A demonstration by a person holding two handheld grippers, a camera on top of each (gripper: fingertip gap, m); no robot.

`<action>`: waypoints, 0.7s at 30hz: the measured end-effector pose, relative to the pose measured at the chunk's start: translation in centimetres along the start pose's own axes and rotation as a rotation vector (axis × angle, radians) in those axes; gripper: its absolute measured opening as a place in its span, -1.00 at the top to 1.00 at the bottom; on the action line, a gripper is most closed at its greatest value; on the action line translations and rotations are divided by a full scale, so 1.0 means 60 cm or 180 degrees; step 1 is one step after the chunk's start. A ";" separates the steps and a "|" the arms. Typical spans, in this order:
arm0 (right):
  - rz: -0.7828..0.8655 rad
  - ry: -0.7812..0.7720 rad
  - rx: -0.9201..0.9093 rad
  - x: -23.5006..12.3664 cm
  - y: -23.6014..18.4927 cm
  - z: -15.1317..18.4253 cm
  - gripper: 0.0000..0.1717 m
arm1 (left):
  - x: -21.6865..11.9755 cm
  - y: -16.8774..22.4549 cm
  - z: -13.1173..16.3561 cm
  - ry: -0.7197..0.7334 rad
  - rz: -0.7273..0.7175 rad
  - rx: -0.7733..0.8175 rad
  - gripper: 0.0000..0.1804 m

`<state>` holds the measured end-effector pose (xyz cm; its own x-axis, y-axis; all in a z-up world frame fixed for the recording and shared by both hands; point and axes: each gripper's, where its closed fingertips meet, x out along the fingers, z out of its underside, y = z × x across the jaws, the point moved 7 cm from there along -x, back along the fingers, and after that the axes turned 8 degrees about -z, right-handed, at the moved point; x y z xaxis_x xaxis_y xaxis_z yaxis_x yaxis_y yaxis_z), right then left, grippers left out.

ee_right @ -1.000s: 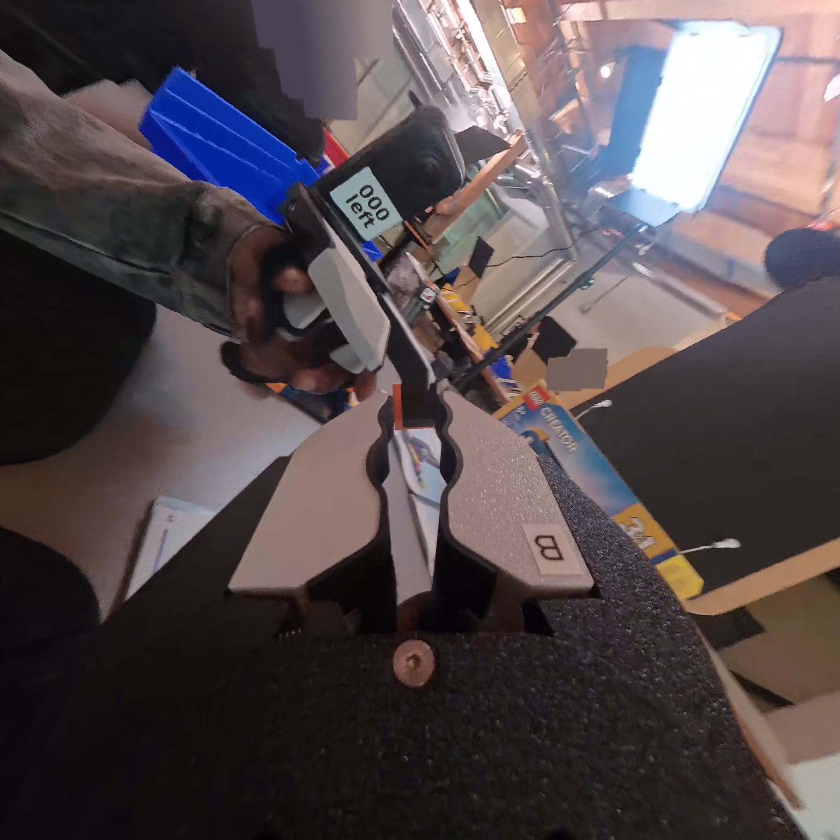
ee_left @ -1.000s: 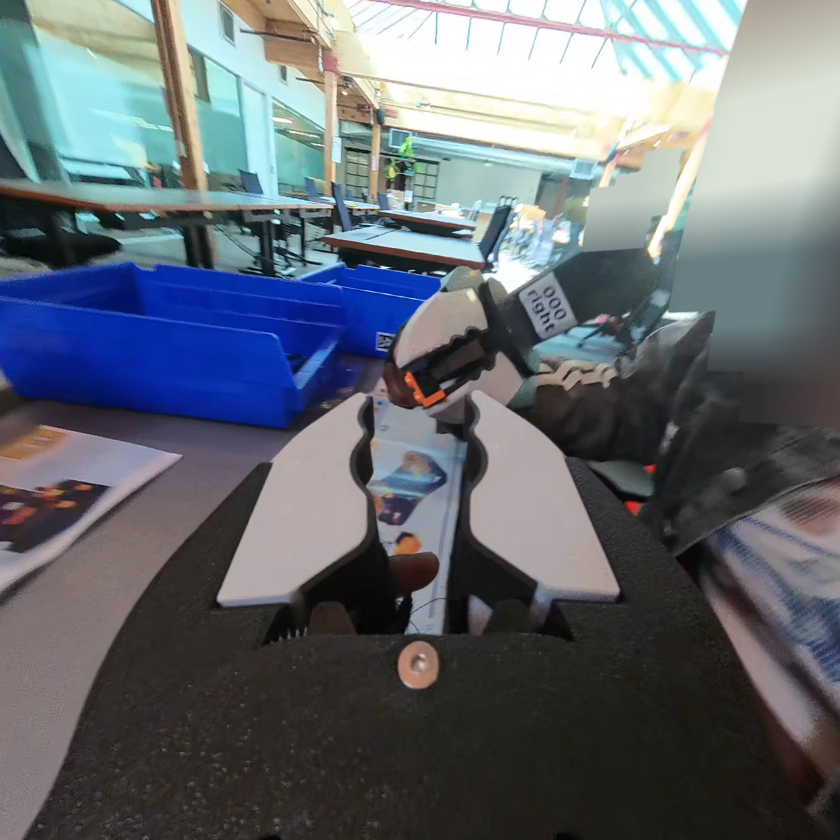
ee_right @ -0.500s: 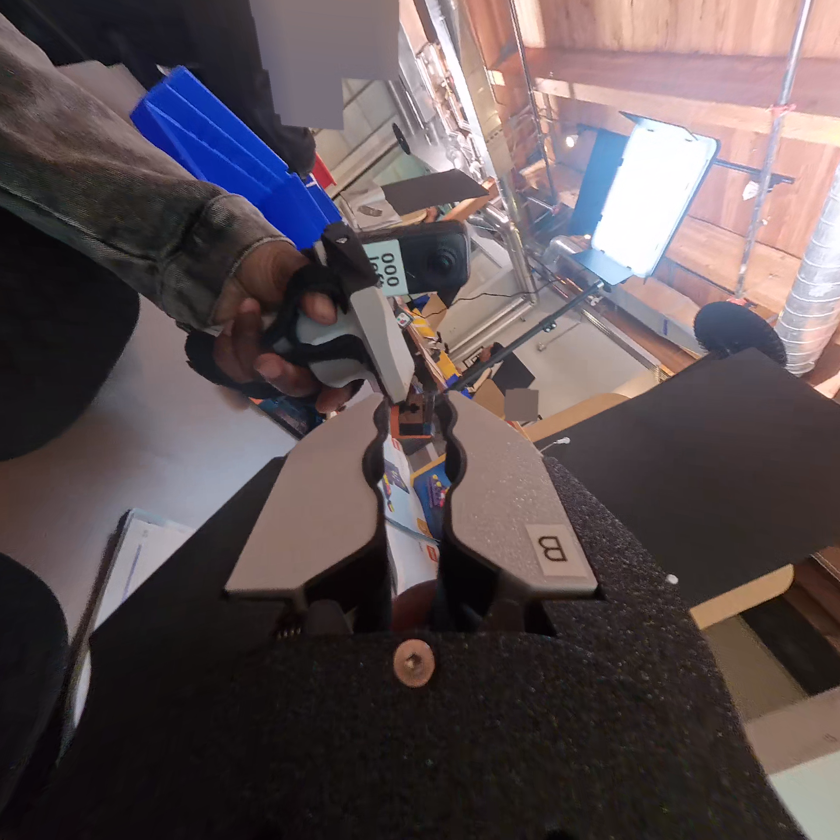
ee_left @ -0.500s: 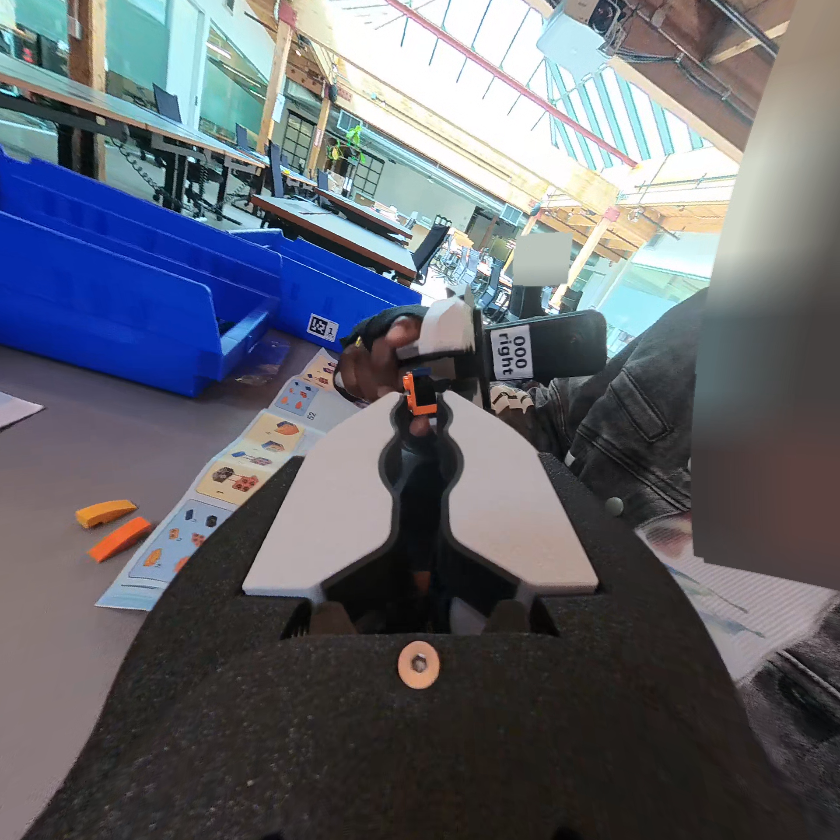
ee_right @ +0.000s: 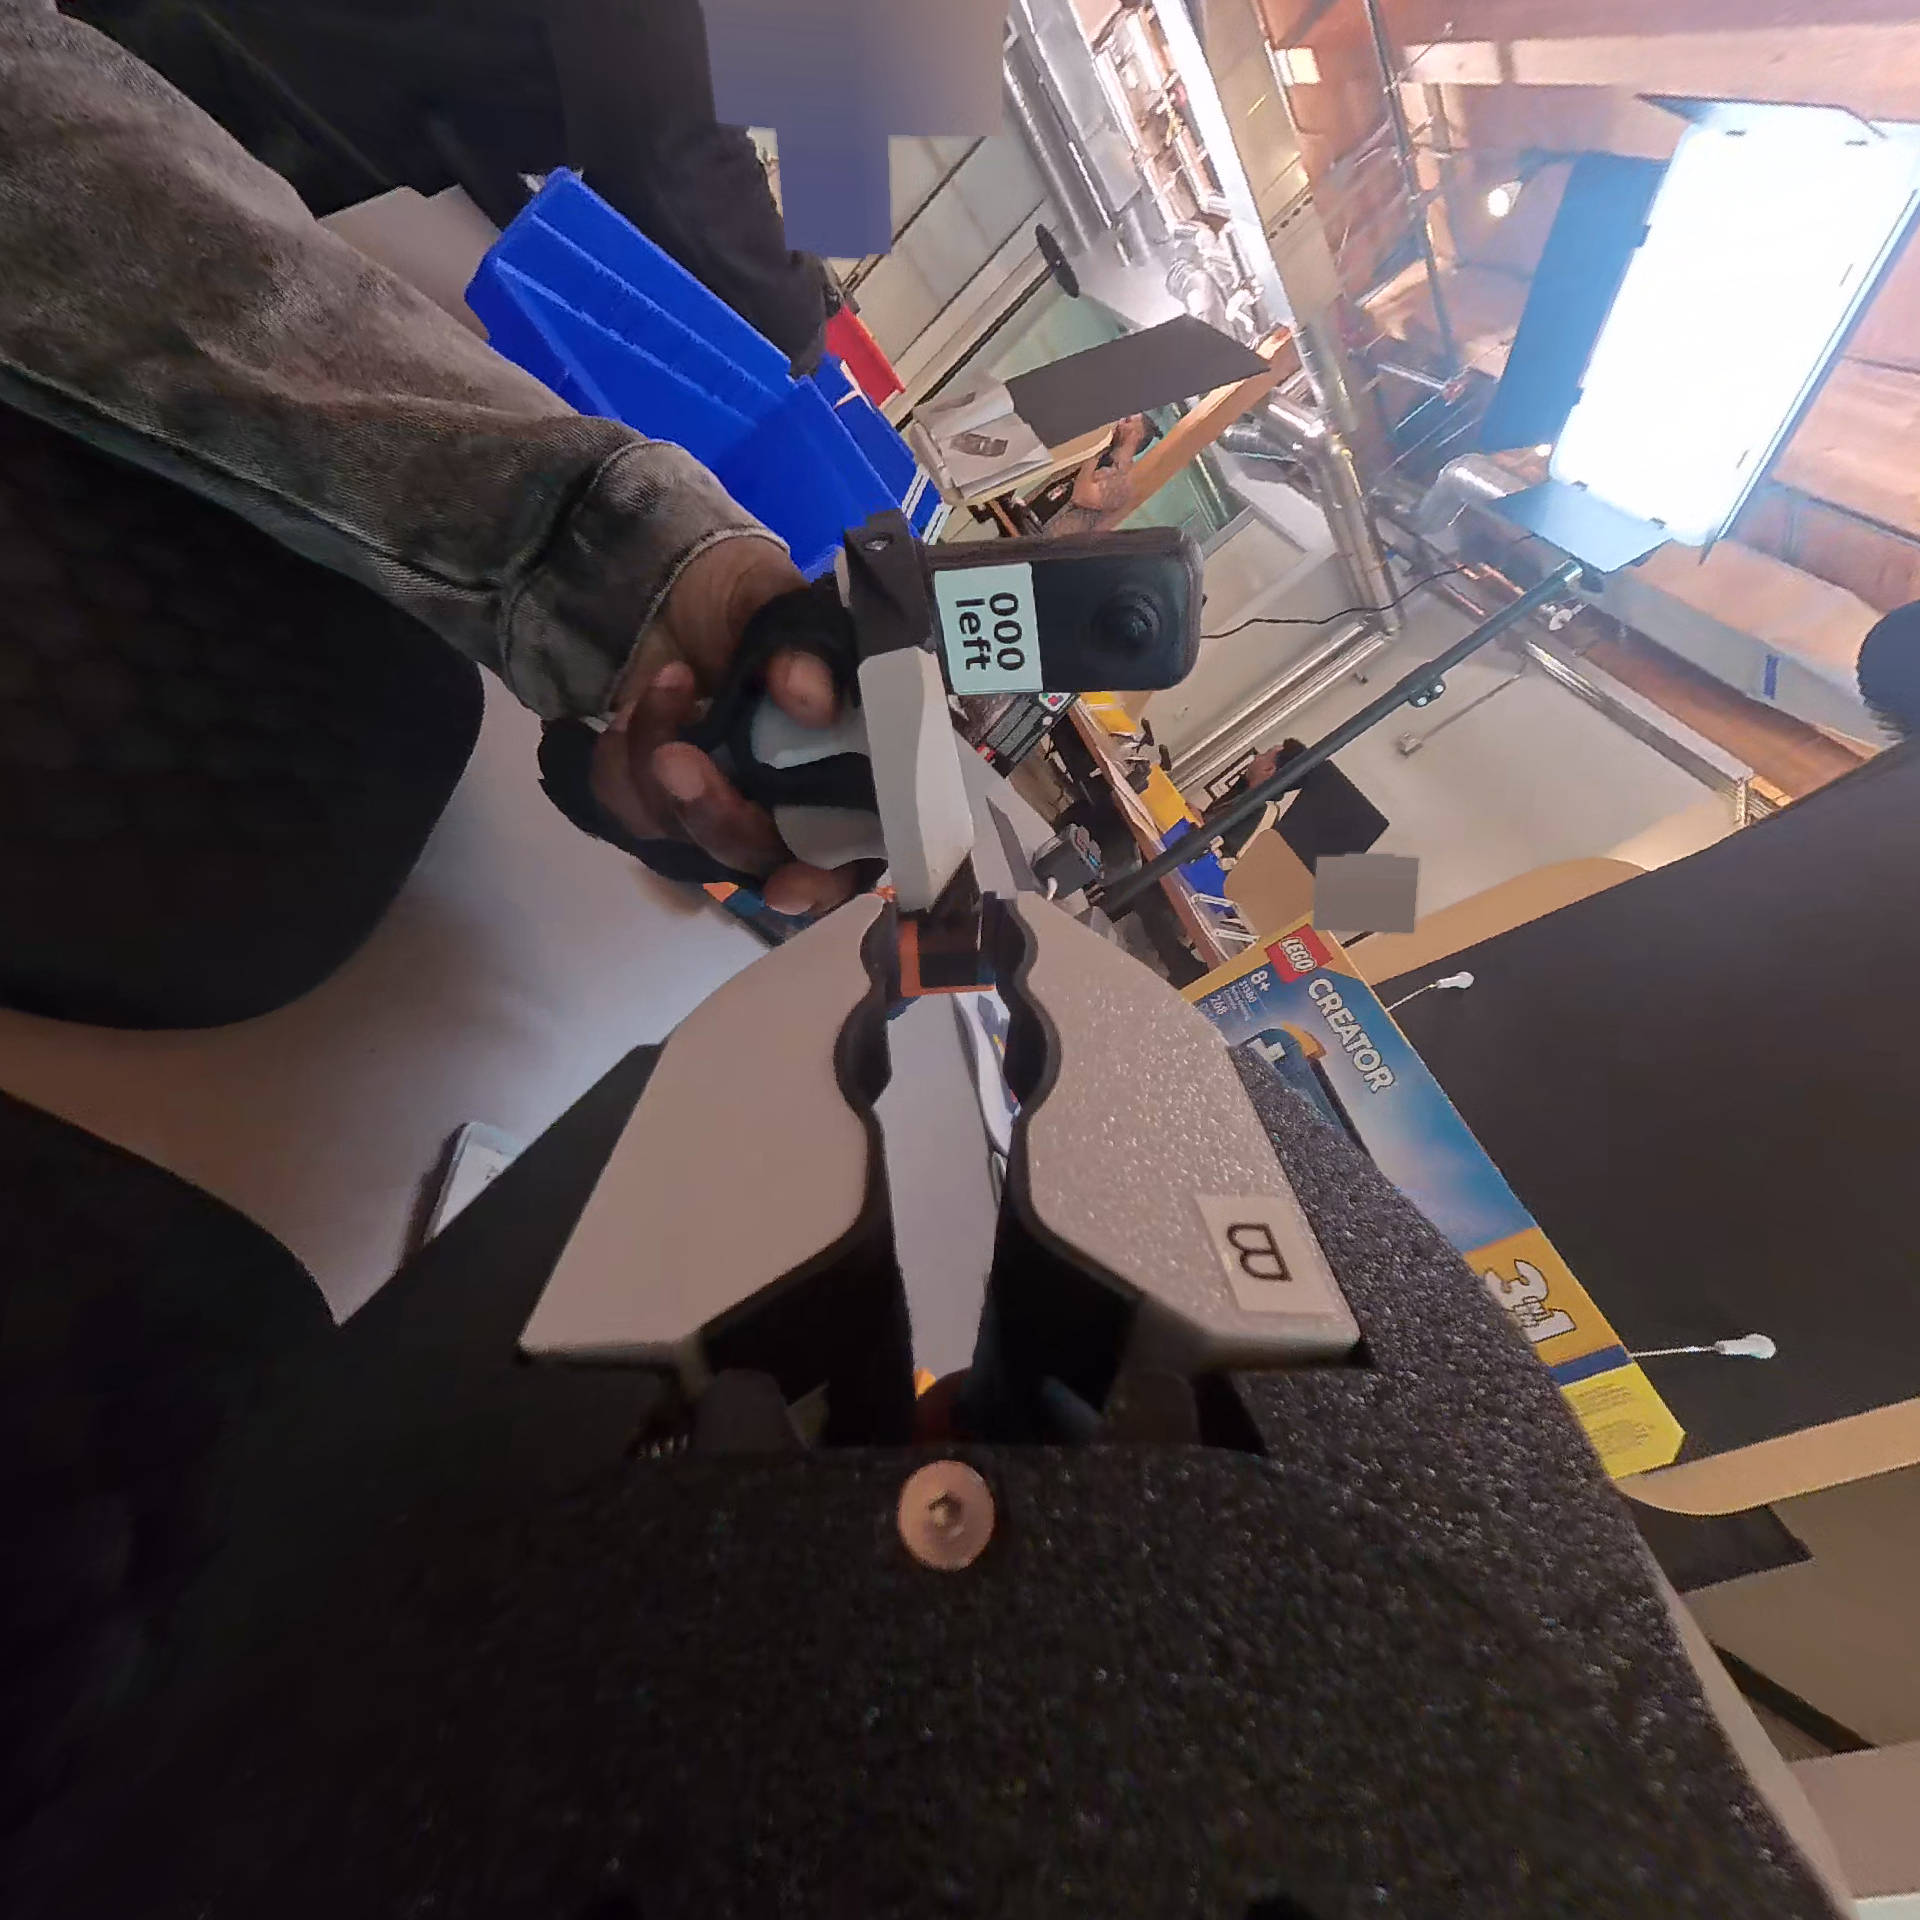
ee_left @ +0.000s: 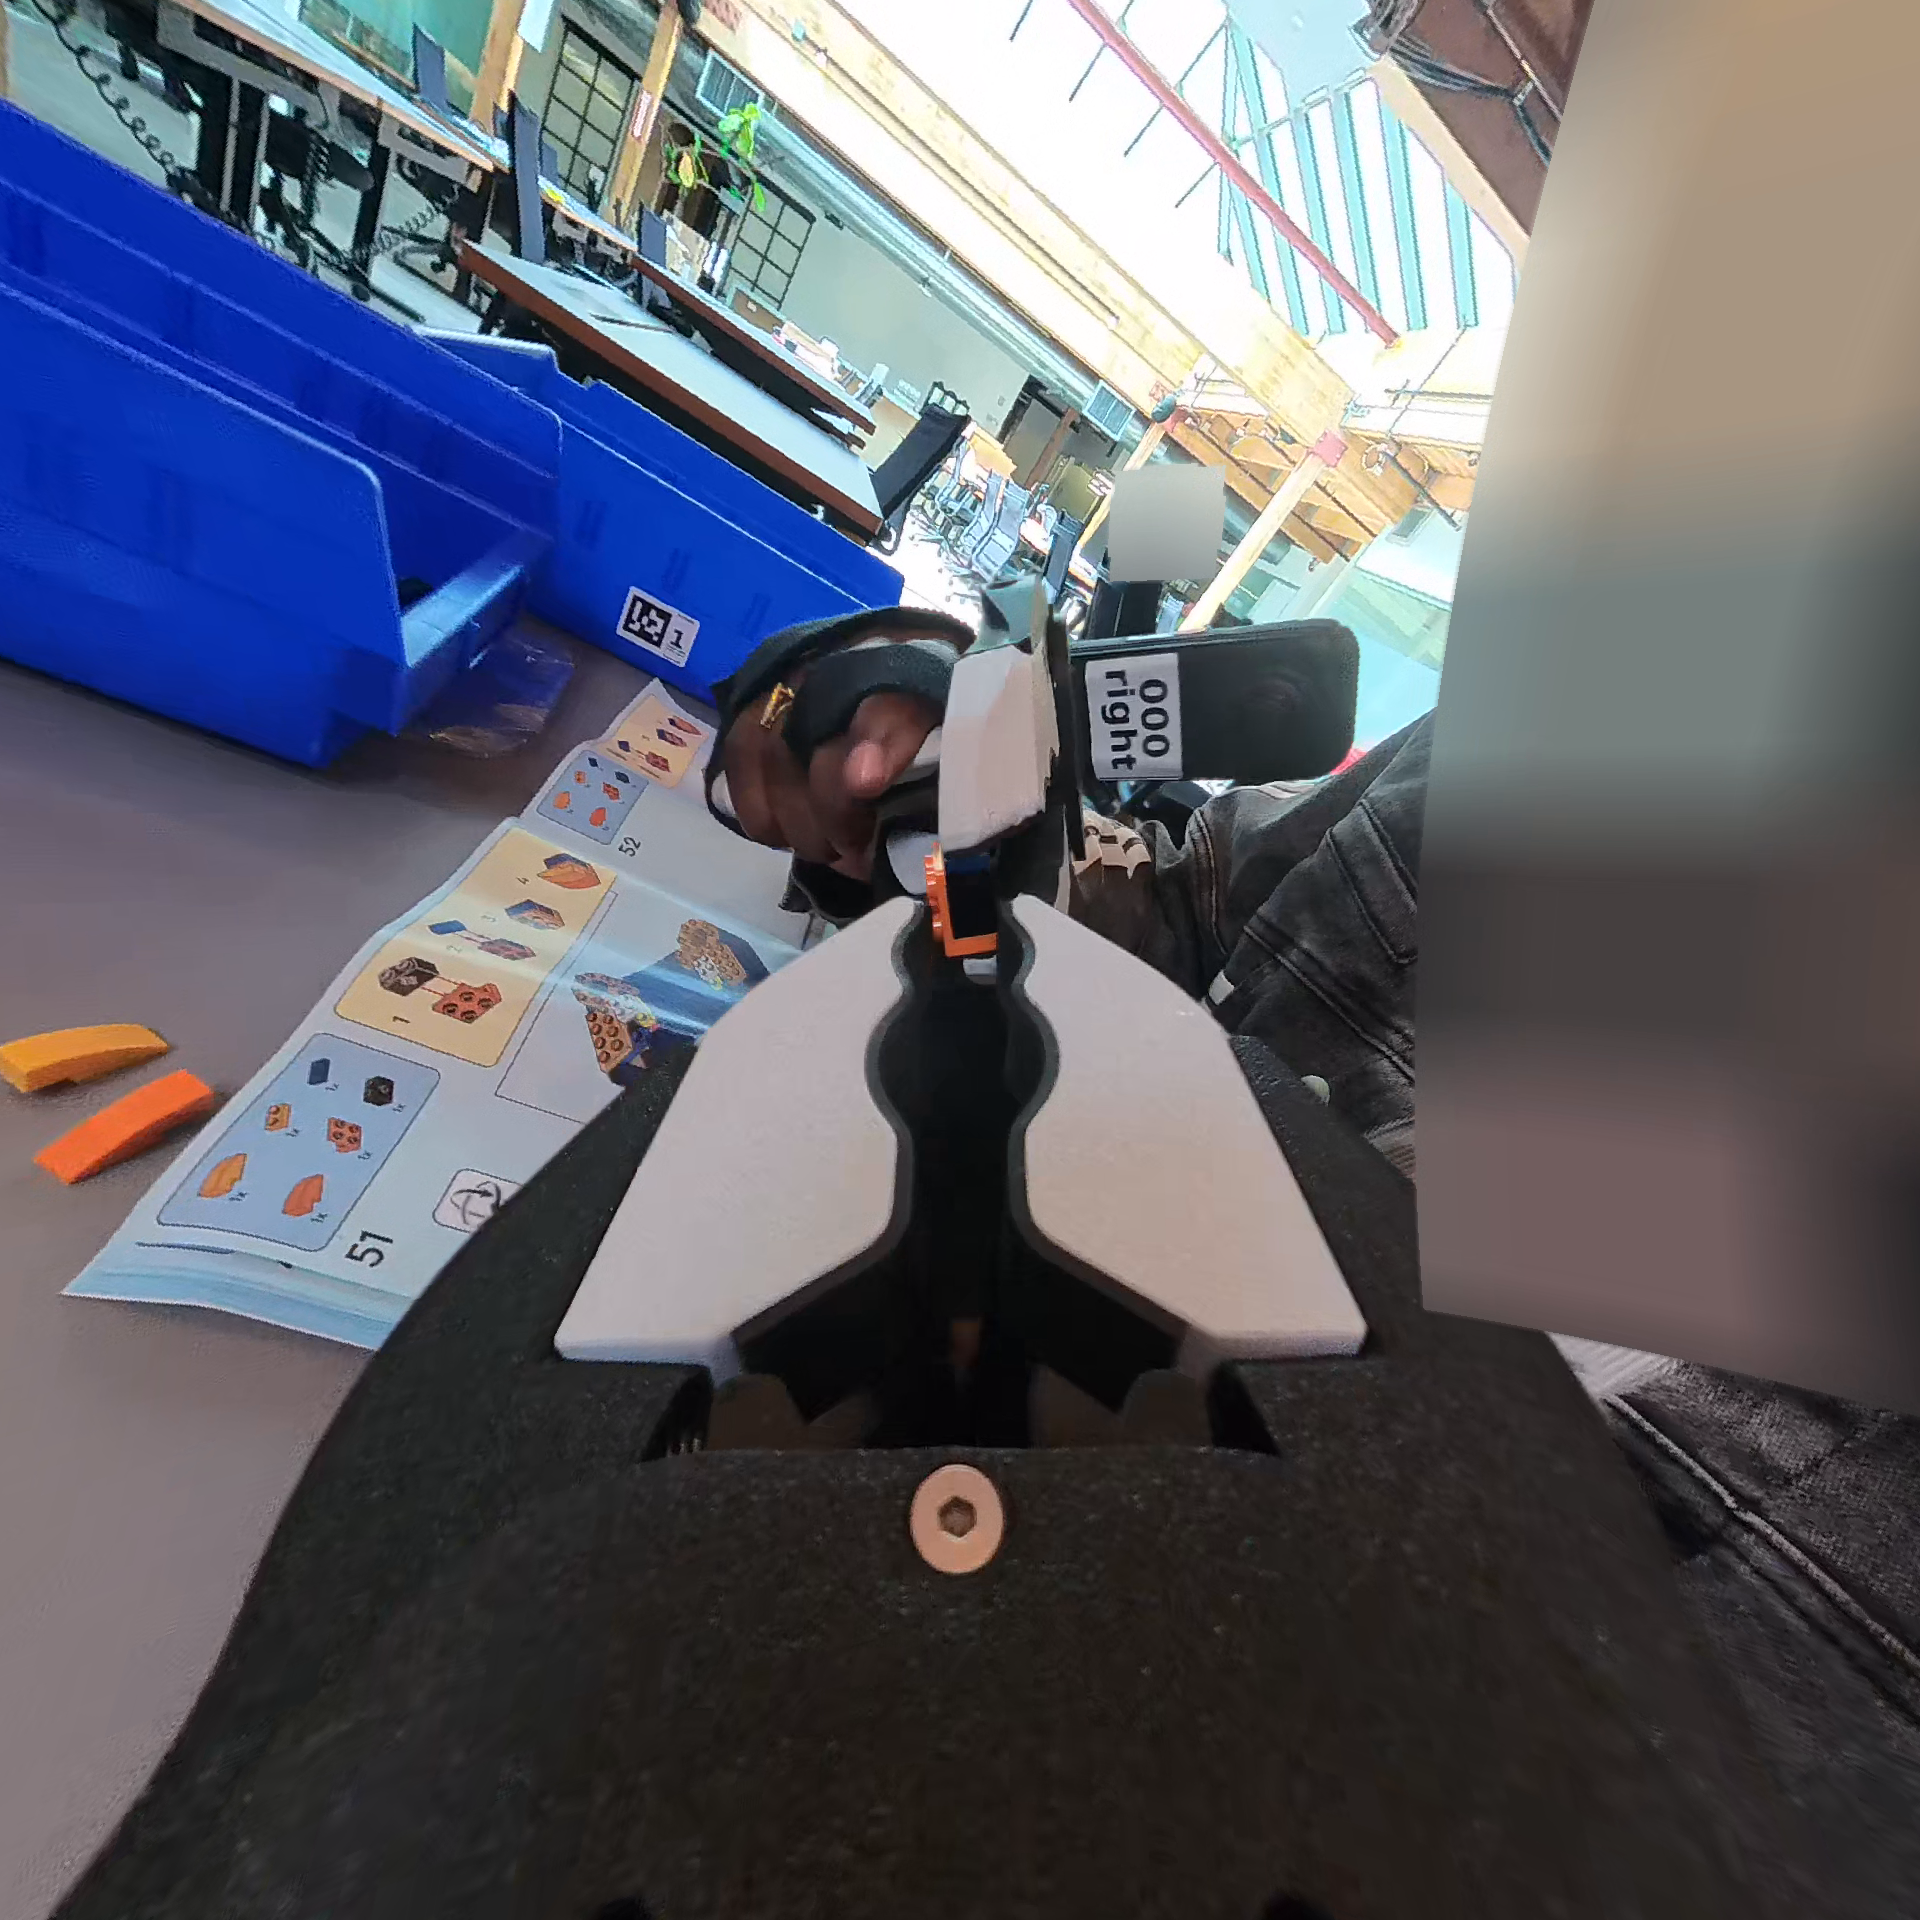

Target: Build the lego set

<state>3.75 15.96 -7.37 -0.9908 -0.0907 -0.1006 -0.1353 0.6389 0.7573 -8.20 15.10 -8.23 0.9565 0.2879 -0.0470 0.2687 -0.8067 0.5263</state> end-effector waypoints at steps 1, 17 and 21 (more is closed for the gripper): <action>-0.0008 0.0001 0.0009 0.001 -0.002 0.001 0.80 | -0.001 -0.002 0.002 -0.0026 0.0024 -0.0044 0.89; 0.0342 0.0267 -0.0122 0.002 0.000 -0.009 0.74 | -0.002 0.011 -0.011 0.0171 0.0047 -0.0040 0.88; 0.0142 0.0341 -0.0029 0.006 -0.006 -0.009 0.75 | 0.001 0.011 -0.004 -0.0007 0.0090 -0.0070 0.88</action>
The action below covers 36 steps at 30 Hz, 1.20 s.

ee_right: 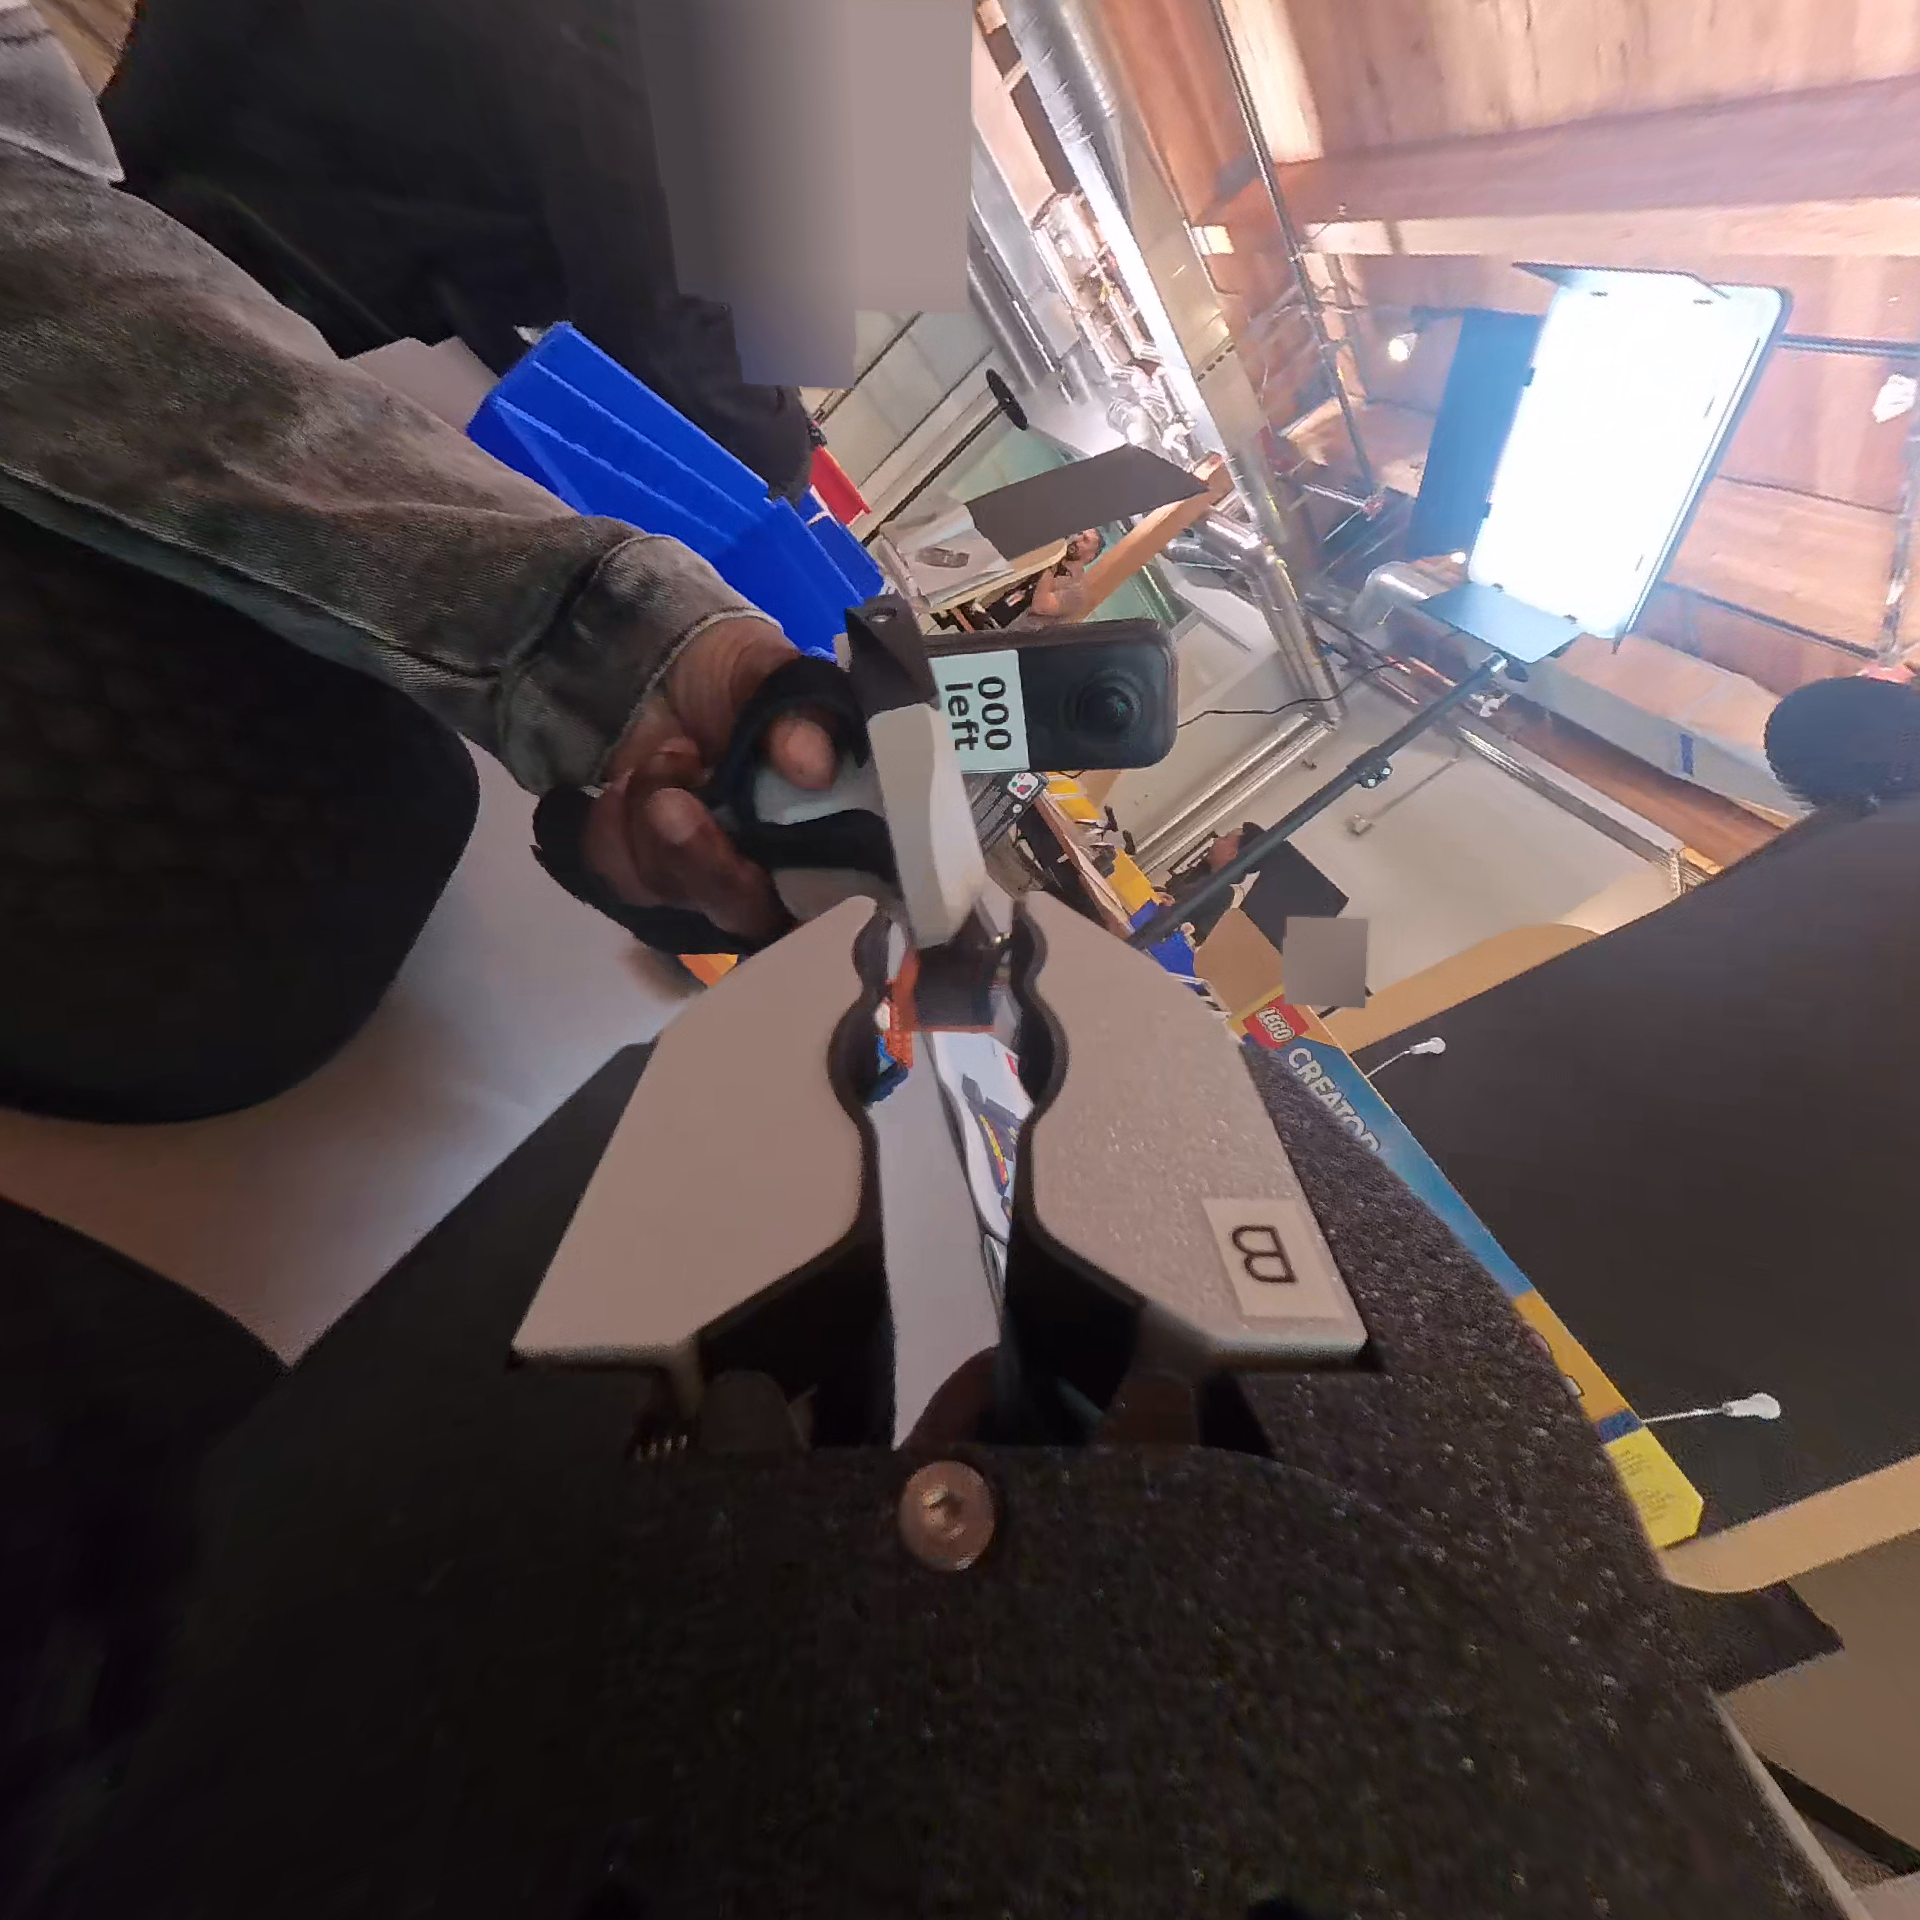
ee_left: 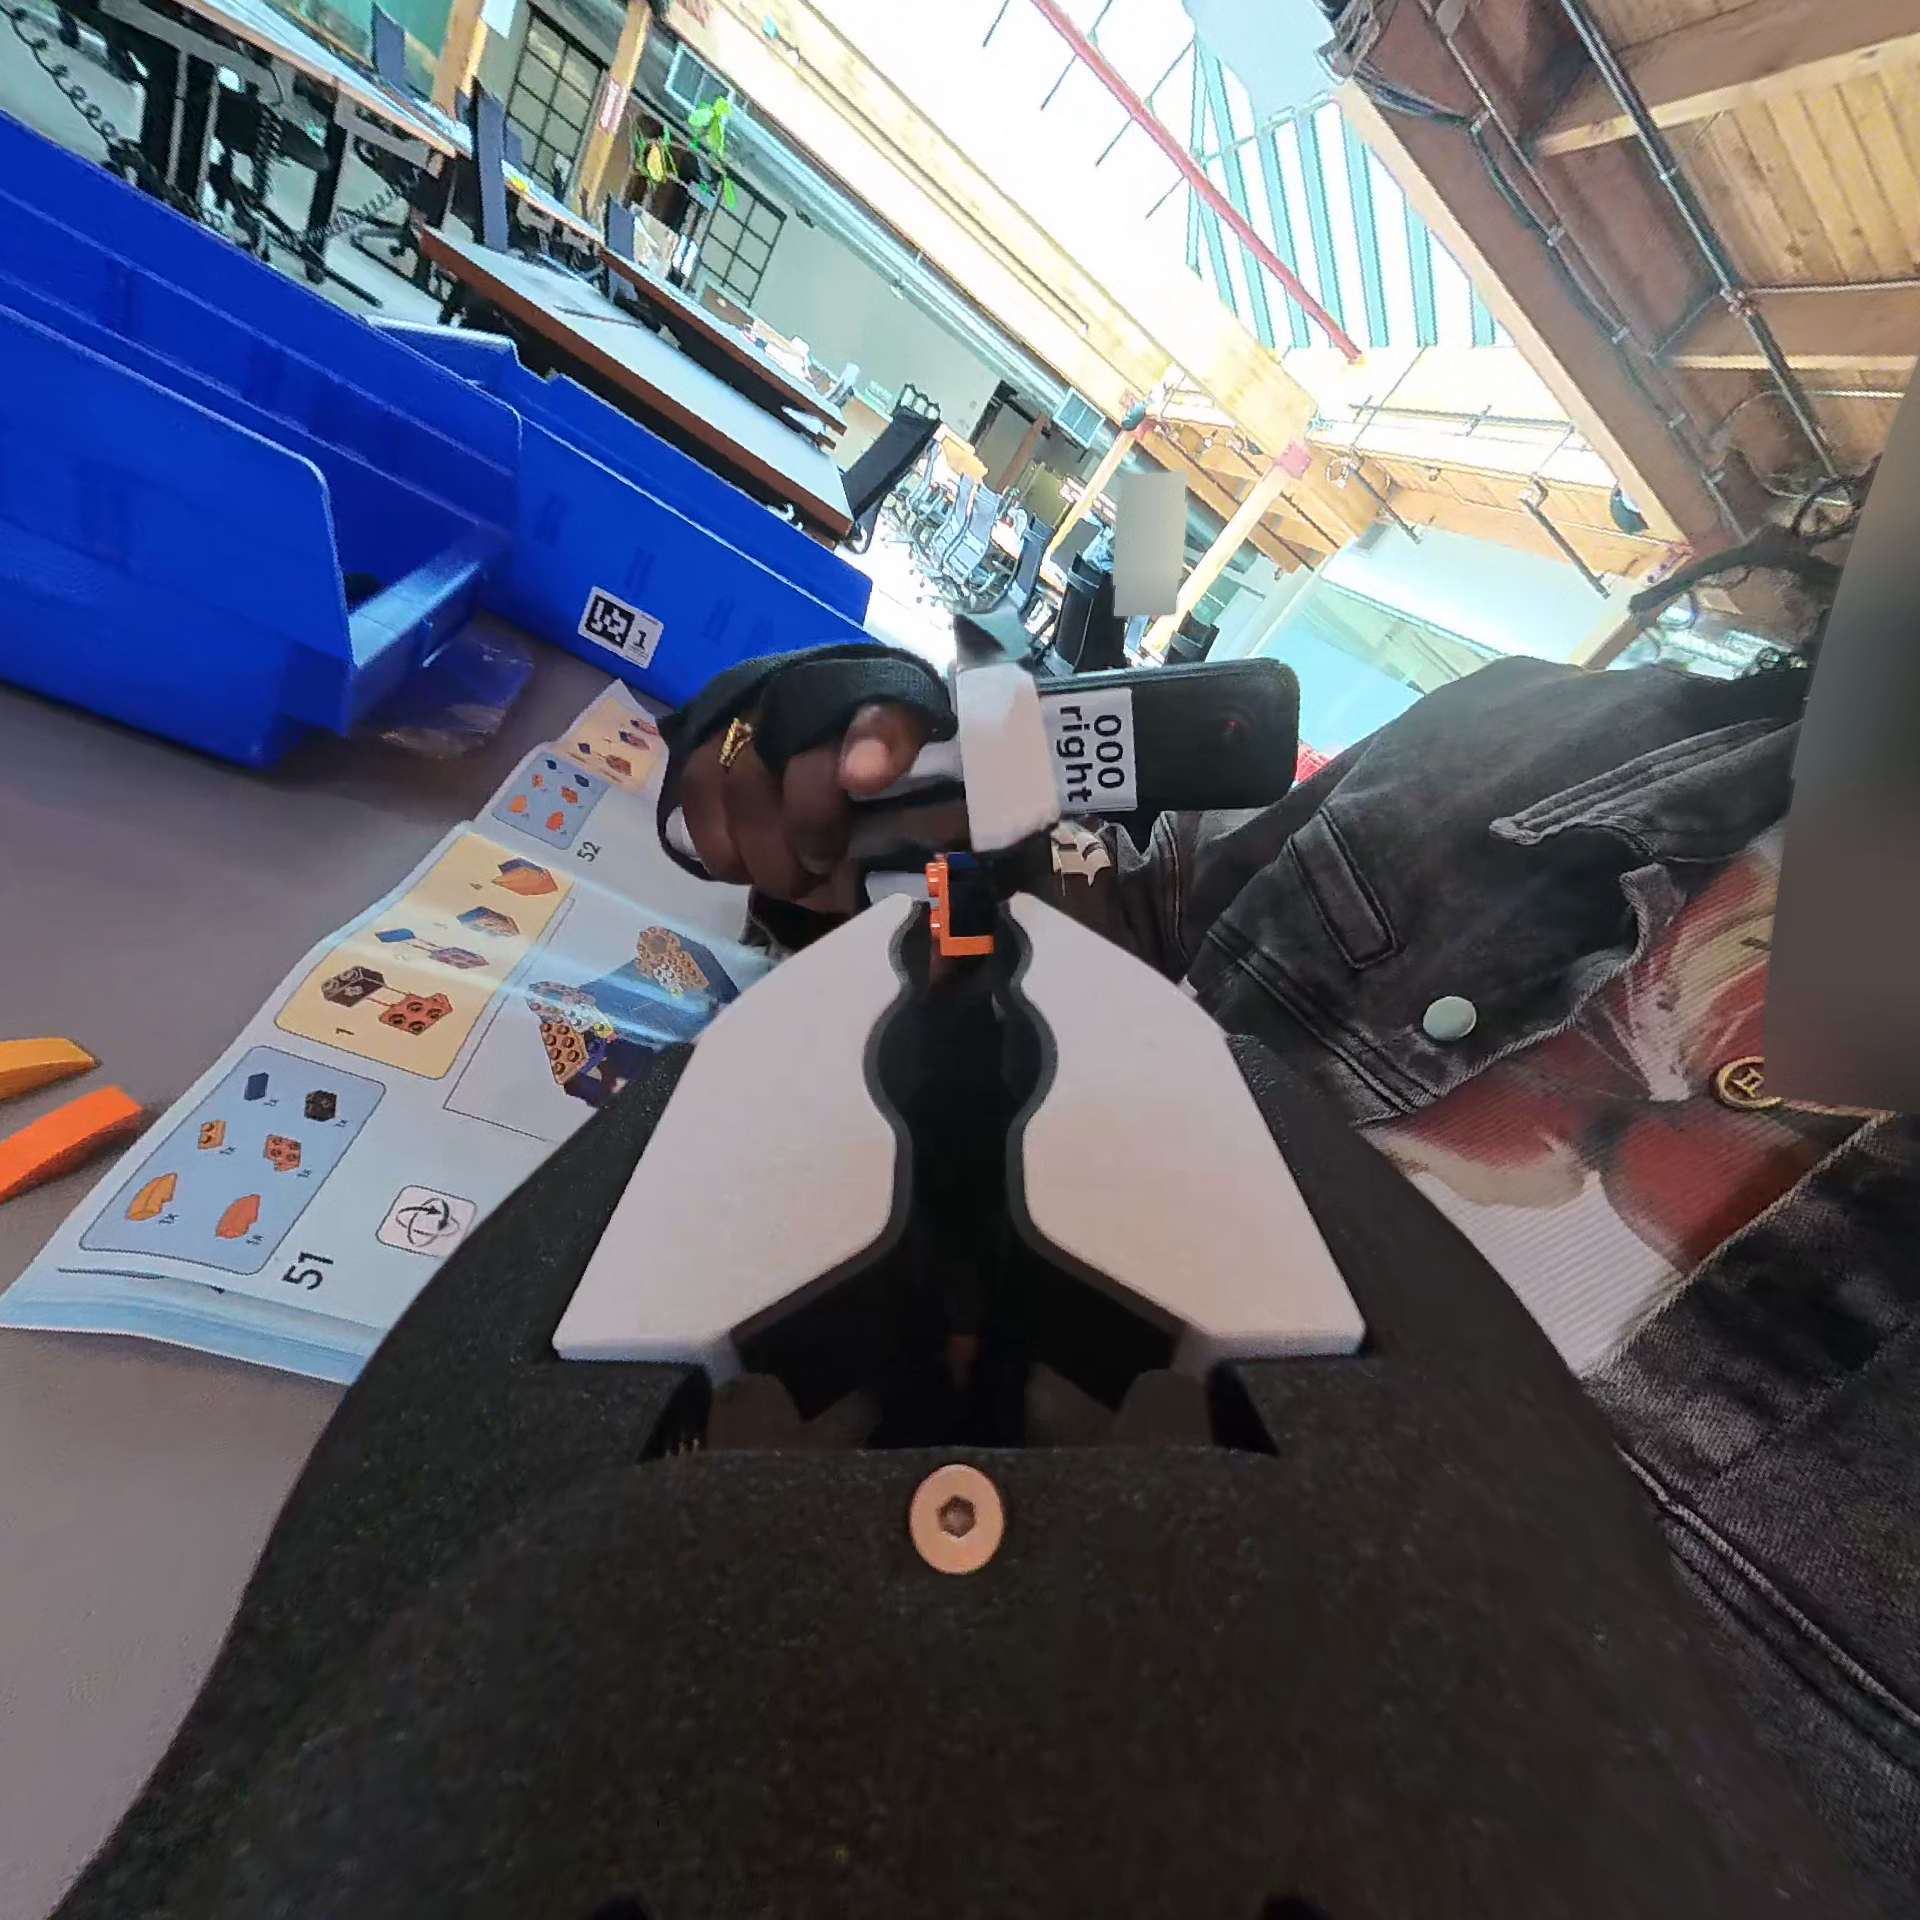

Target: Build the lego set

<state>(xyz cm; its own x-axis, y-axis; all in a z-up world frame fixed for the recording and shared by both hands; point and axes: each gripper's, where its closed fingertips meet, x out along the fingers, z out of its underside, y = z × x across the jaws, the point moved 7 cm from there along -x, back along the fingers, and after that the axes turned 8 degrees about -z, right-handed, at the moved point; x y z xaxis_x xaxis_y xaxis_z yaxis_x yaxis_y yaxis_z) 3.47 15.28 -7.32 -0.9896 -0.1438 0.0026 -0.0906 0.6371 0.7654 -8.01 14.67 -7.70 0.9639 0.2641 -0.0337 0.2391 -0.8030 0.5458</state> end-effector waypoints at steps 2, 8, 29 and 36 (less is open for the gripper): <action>-0.0064 0.0008 0.0074 0.000 0.000 0.002 0.79 | 0.001 -0.001 0.003 -0.0069 -0.0020 0.0011 0.88; -0.0243 0.0040 0.0420 0.001 -0.001 0.011 0.85 | 0.001 -0.008 0.008 -0.0098 -0.0035 -0.0073 0.89; 0.0288 0.0142 0.0346 0.002 0.015 -0.003 0.83 | -0.003 -0.006 -0.011 0.0410 0.0131 -0.0150 0.88; 0.0437 0.0402 0.0327 -0.003 0.019 -0.025 0.83 | 0.000 0.021 -0.021 0.0707 0.0088 0.0564 0.88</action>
